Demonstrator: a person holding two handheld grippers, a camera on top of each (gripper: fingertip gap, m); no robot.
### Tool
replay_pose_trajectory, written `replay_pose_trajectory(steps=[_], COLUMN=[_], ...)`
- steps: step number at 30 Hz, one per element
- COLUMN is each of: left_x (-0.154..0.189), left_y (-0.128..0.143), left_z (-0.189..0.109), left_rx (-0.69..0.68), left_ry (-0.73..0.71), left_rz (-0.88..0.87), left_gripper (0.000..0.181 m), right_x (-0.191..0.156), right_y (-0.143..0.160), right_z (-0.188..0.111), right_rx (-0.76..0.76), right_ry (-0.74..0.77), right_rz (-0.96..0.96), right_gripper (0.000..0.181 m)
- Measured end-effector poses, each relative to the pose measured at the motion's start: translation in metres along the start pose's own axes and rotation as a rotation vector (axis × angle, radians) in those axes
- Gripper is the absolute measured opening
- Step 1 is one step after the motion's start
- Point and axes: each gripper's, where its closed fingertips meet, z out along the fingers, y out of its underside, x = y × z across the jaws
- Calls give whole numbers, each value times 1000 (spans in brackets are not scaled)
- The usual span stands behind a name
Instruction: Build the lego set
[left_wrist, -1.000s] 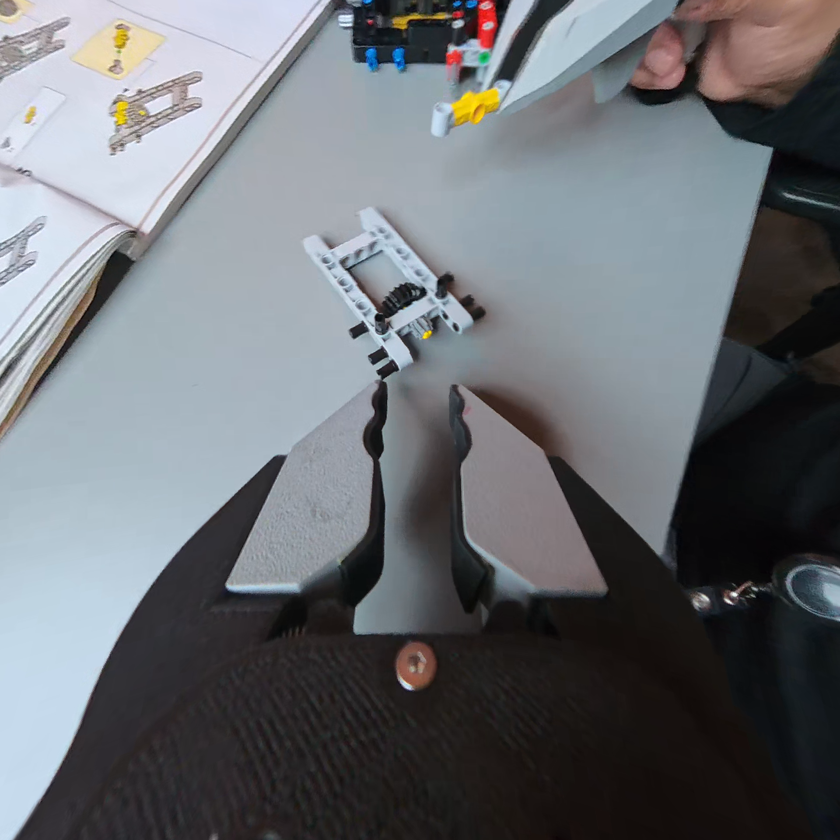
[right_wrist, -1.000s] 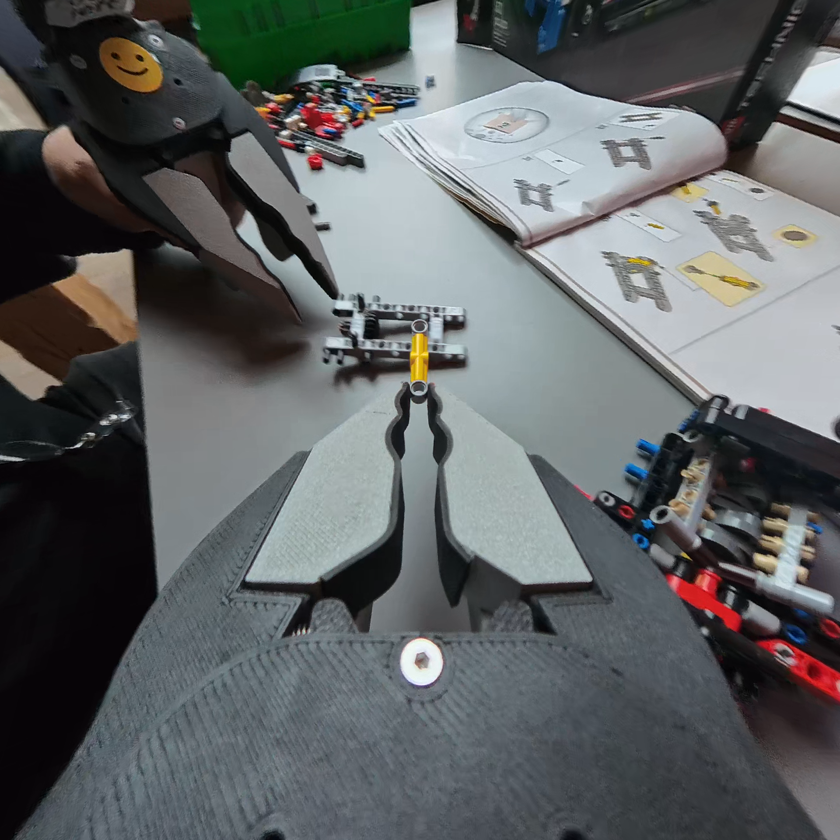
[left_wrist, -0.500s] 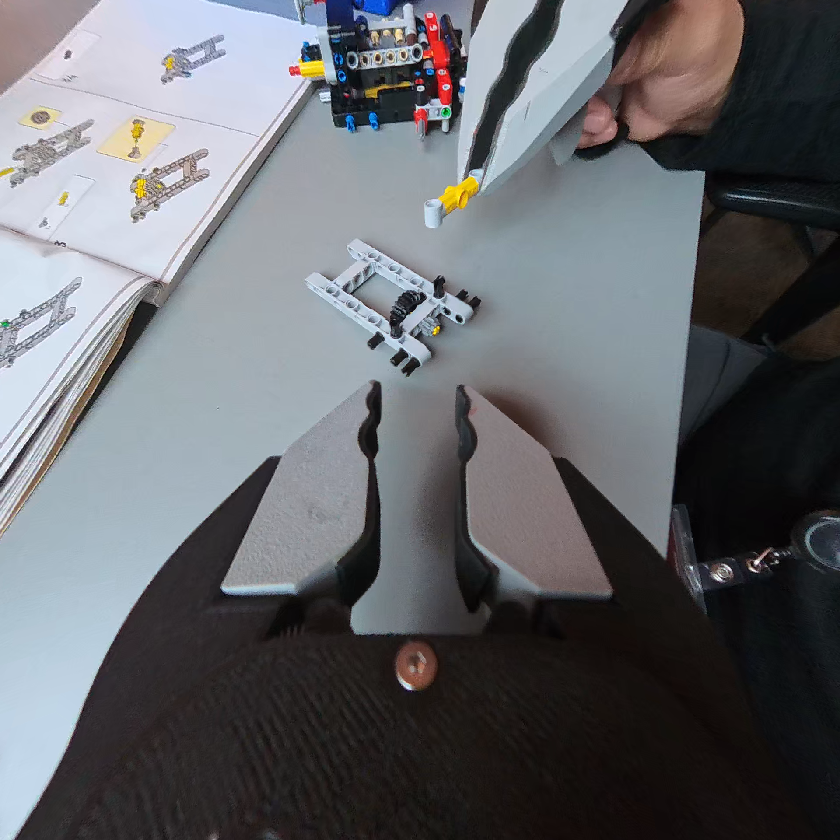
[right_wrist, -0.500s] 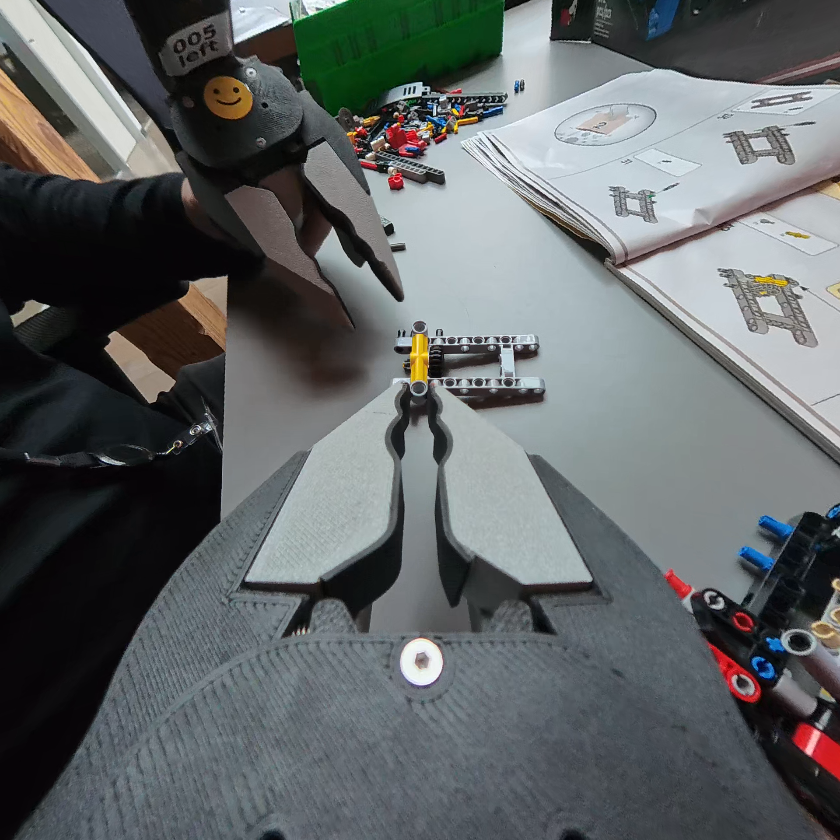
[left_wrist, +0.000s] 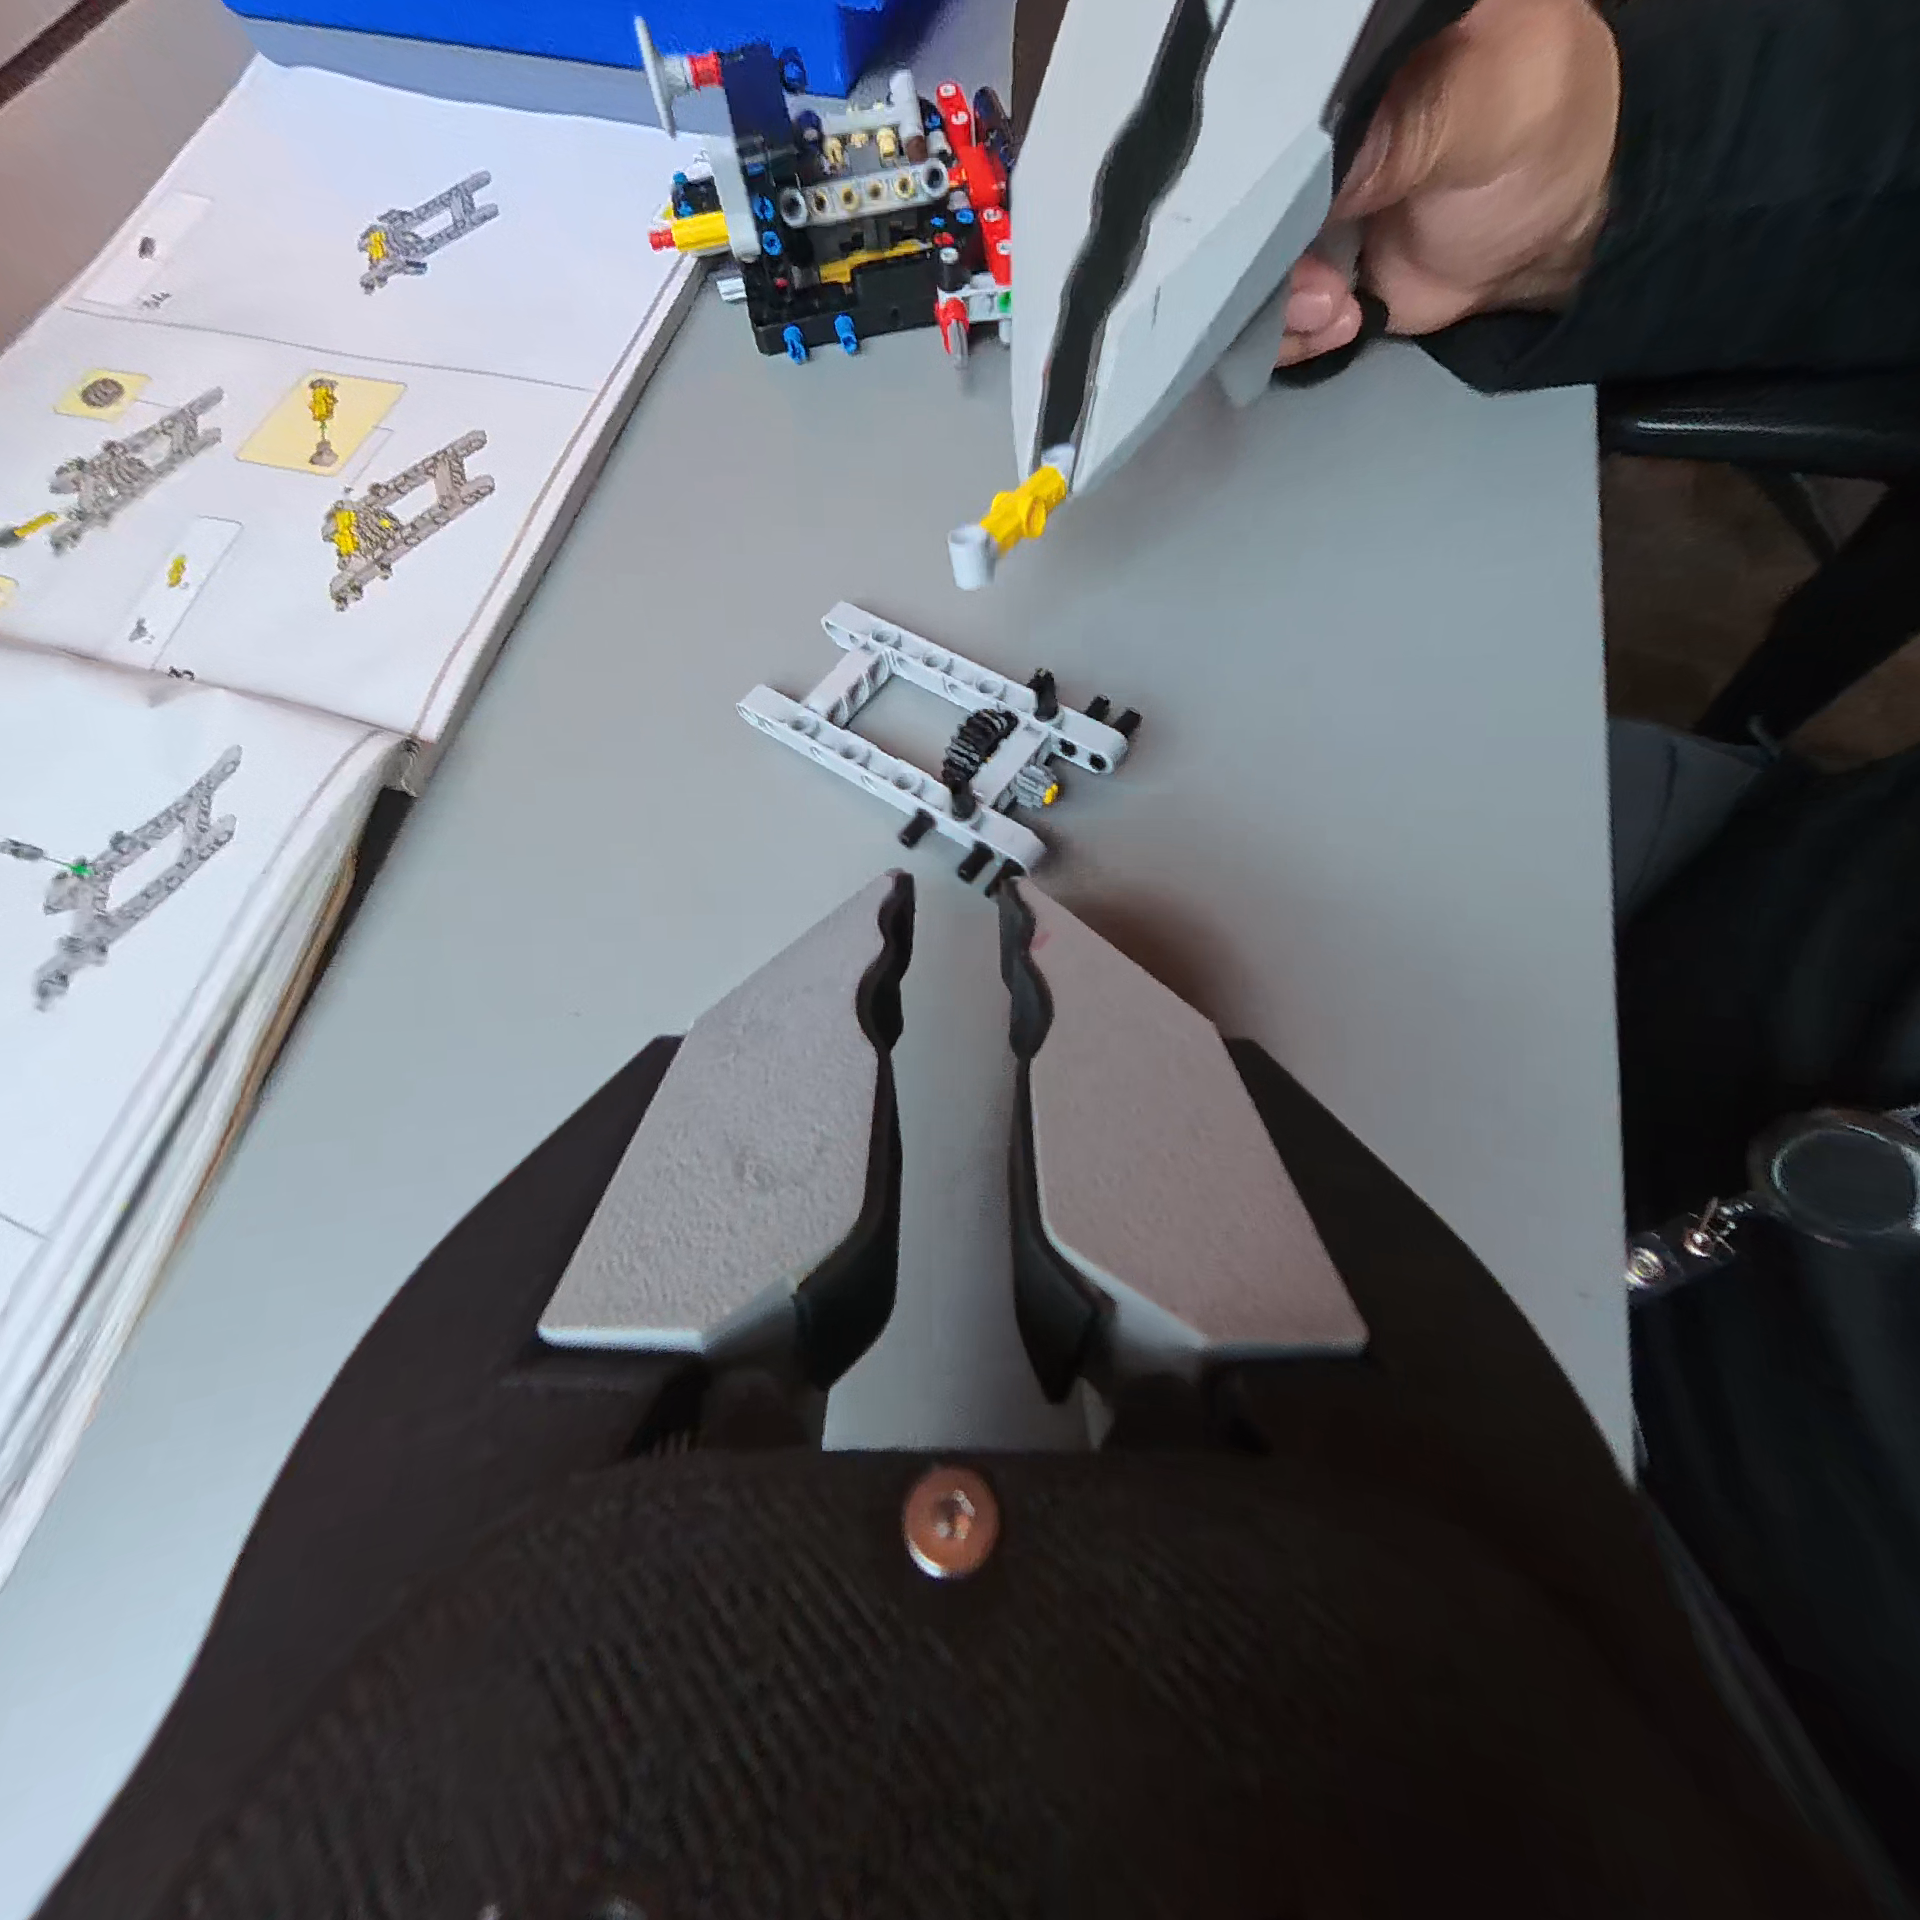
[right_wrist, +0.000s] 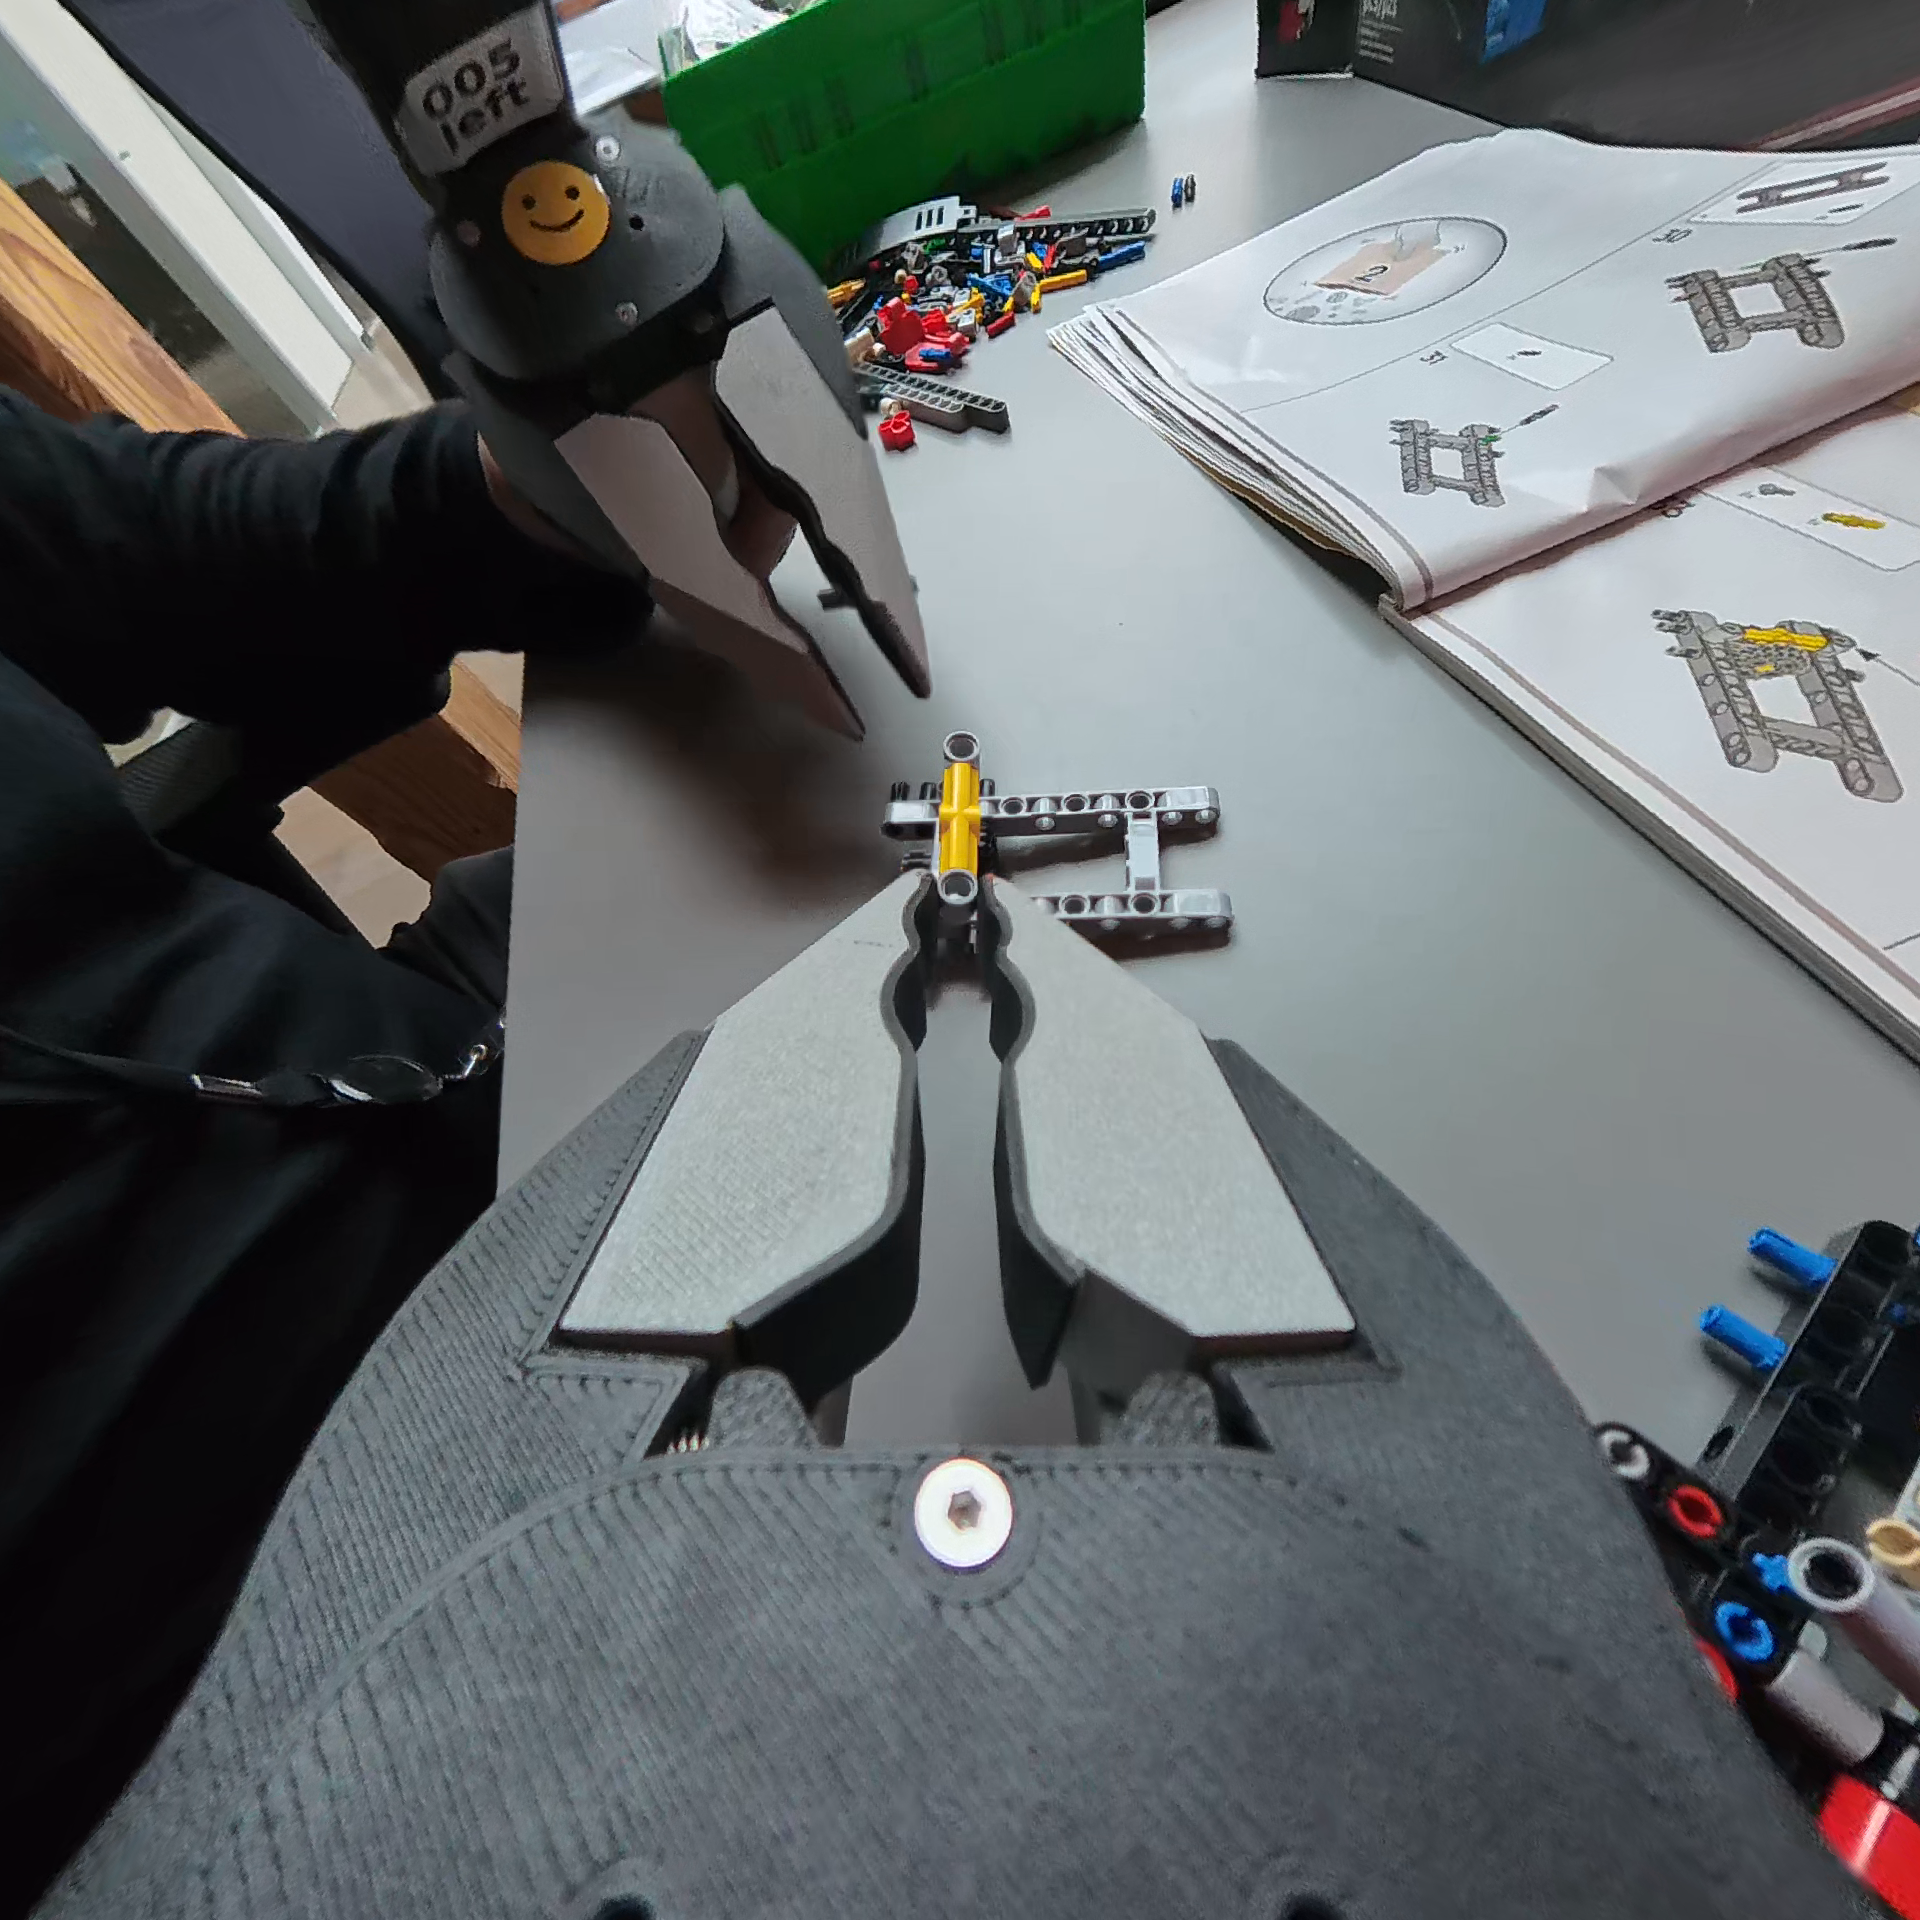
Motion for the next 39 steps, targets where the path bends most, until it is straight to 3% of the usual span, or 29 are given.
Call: replay_pose_trajectory(steps=[6,12,16,19,24,30,39], left_x=[-10,-5,-9,-9,-16,-23,-30], left_y=[-13,-3,7,22,34,35,37], left_z=[3,11,0,-5,2,2,0], left_rx=[36,-22,-95,-137,-178,-126,-127], left_ry=[8,3,-77,-113,-207,-252,-286], left_rz=[-7,-13,-38,-103,-159,-217,-244], left_gripper=[16,18,19,23,26,34,50], right_x=[1,-1,16,21,29,30,38], right_y=[0,7,21,26,42,54,63], right_z=[6,7,-20,-33,-22,-19,-68], right_rx=[-20,-67,-131,-142,-243,-308,-247], right_ry=[18,76,234,269,319,367,470], right_rz=[-41,-133,-155,-106,-108,-147,-71], right_gripper=[3,3,4,4,4,20,36])
